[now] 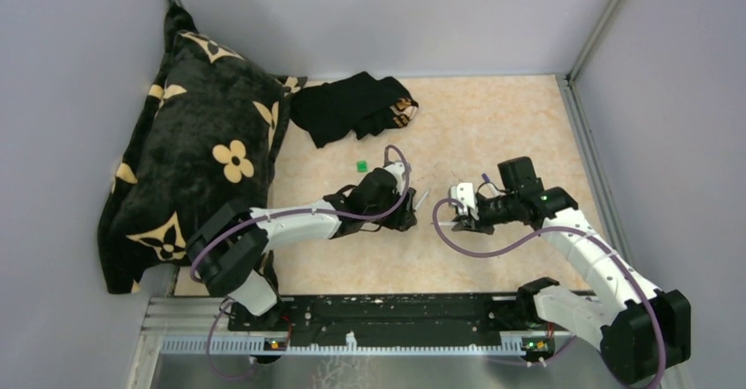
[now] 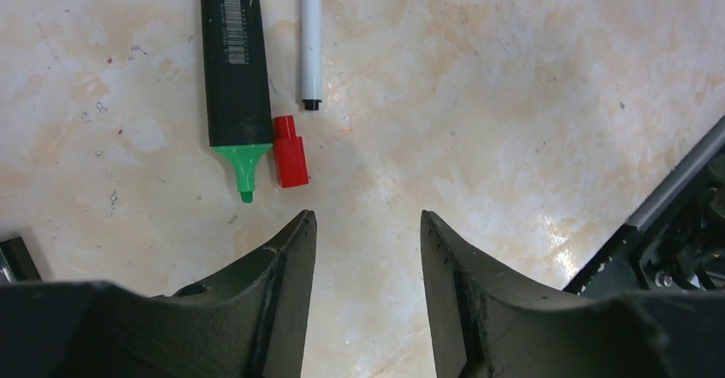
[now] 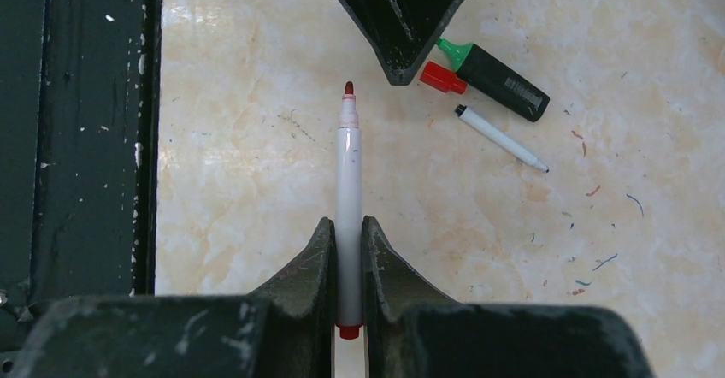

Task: Insert the pens into the pen caps
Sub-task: Insert the pen cap onto the pen.

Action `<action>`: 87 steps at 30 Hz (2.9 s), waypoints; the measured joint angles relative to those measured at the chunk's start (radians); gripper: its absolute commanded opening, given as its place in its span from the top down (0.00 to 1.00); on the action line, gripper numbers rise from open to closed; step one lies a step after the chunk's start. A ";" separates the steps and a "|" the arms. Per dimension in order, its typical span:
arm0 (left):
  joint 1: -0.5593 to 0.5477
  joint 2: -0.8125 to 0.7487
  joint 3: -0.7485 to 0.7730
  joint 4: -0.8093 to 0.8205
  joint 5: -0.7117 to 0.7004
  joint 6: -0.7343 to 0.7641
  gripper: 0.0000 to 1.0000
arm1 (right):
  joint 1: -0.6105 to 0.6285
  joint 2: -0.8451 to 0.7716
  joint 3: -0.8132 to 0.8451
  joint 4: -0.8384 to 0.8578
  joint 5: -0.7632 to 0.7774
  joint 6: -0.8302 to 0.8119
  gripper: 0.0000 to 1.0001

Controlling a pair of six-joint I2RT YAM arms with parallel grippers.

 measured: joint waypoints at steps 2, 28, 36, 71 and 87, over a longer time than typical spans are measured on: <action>0.000 0.027 0.020 -0.010 -0.011 0.002 0.47 | 0.000 0.003 0.000 0.000 0.000 0.002 1.00; -0.003 0.185 0.135 -0.122 -0.121 0.053 0.62 | -0.005 0.011 0.000 -0.001 -0.006 0.002 1.00; -0.007 0.209 0.161 -0.125 -0.142 0.061 0.63 | -0.005 0.011 0.000 -0.003 -0.007 0.002 1.00; -0.045 0.243 0.200 -0.156 -0.226 0.131 0.71 | -0.008 0.015 0.002 -0.010 -0.015 -0.002 1.00; -0.062 0.273 0.241 -0.186 -0.281 0.140 0.81 | -0.012 0.019 0.002 -0.016 -0.022 -0.010 1.00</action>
